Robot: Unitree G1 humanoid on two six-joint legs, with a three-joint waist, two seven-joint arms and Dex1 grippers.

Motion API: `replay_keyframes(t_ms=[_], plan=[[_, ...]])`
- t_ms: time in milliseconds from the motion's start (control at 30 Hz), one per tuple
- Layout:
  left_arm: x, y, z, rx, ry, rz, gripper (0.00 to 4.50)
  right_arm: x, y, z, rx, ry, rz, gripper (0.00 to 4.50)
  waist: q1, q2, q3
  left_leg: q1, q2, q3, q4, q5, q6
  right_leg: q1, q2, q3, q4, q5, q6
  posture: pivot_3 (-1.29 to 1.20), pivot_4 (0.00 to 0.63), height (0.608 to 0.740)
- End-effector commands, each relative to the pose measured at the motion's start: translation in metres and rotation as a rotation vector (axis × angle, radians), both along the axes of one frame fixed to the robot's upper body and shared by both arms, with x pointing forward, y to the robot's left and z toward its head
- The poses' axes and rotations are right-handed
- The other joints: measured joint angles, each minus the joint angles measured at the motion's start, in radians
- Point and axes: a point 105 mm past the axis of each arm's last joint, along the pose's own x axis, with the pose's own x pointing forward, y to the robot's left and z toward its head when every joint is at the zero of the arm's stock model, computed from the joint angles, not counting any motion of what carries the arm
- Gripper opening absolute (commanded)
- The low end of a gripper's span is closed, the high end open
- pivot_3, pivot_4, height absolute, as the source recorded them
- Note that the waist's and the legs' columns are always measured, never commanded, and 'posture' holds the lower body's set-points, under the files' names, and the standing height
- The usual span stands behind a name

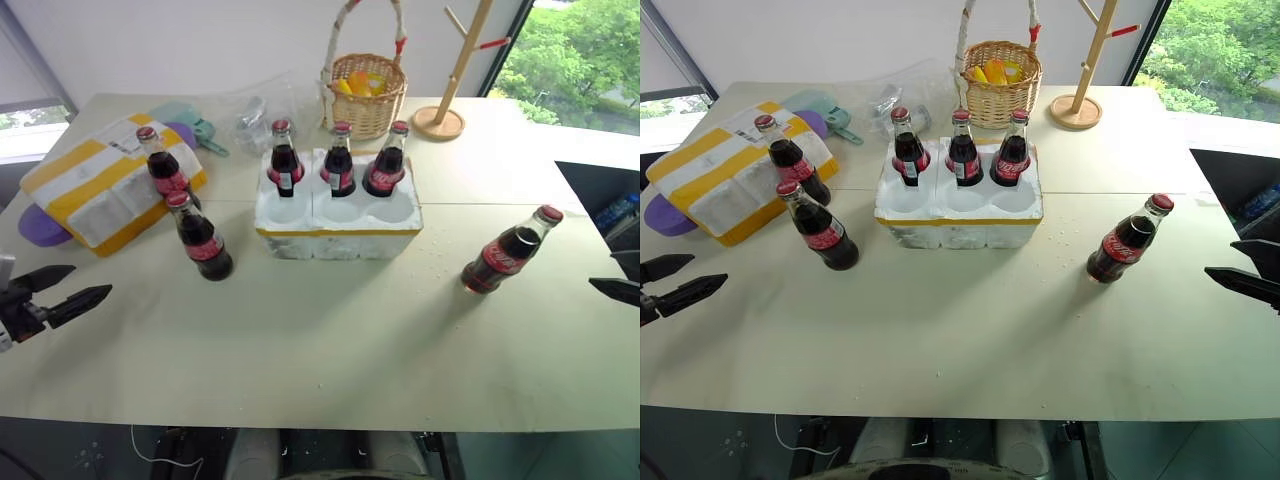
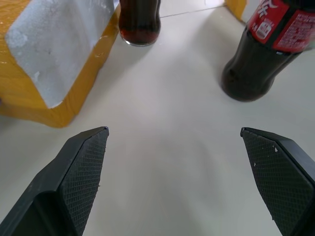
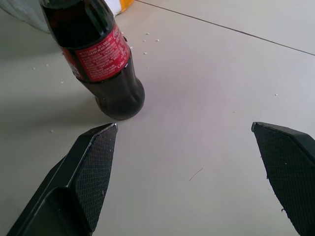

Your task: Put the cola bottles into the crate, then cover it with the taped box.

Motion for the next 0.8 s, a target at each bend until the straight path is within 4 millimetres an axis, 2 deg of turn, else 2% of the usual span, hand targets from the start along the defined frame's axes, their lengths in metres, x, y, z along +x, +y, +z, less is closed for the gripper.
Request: replay_keyframes(t_ms=[33, 267, 400, 600, 700, 800], plan=[[0.002, -0.003, 0.018, 0.010, -0.066, -0.010, 4.50, 0.000, -0.002, 0.008, -0.008, -0.047, -0.005, 4.50, 0.000, 0.000, 0.000, 0.000, 0.000, 0.000, 0.000, 0.000, 0.000, 0.000, 0.000, 0.000, 0.000, 0.000, 0.000, 0.00, 0.150, 0.740], [0.002, -0.020, 0.030, -0.049, -0.089, -0.077, 4.50, -0.014, -0.005, 0.009, -0.026, -0.023, -0.003, 4.50, 0.004, 0.000, 0.000, 0.000, 0.000, 0.000, 0.000, 0.000, 0.000, 0.000, 0.000, 0.000, 0.000, 0.001, 0.002, 0.00, 0.150, 0.740], [0.011, -0.019, 0.040, -0.043, -0.110, -0.087, 4.50, -0.029, 0.001, 0.025, -0.020, -0.029, 0.030, 4.50, 0.004, 0.000, 0.000, 0.000, 0.000, 0.000, 0.000, 0.000, 0.000, 0.001, 0.001, 0.000, 0.000, 0.001, 0.002, 0.00, 0.150, 0.740], [0.037, -0.017, 0.066, -0.036, -0.179, -0.104, 4.50, -0.045, 0.044, 0.088, 0.077, -0.137, 0.163, 4.50, 0.001, 0.001, -0.001, 0.000, 0.001, -0.002, 0.003, 0.000, 0.000, 0.001, 0.004, 0.000, 0.001, 0.001, 0.002, 0.00, 0.150, 0.740], [0.053, -0.022, 0.079, -0.050, -0.215, -0.118, 4.50, -0.053, 0.079, 0.117, 0.111, -0.190, 0.278, 4.50, 0.001, 0.001, -0.001, 0.000, 0.003, -0.003, 0.004, 0.000, 0.000, 0.001, 0.004, 0.000, 0.001, 0.001, 0.002, 0.00, 0.150, 0.740], [0.072, -0.026, 0.083, -0.044, -0.242, -0.100, 4.50, -0.060, 0.113, 0.140, 0.136, -0.238, 0.382, 4.50, 0.005, 0.000, -0.001, 0.000, 0.003, -0.003, 0.004, 0.000, 0.000, 0.001, 0.005, 0.000, 0.001, 0.001, 0.002, 0.00, 0.150, 0.740]])
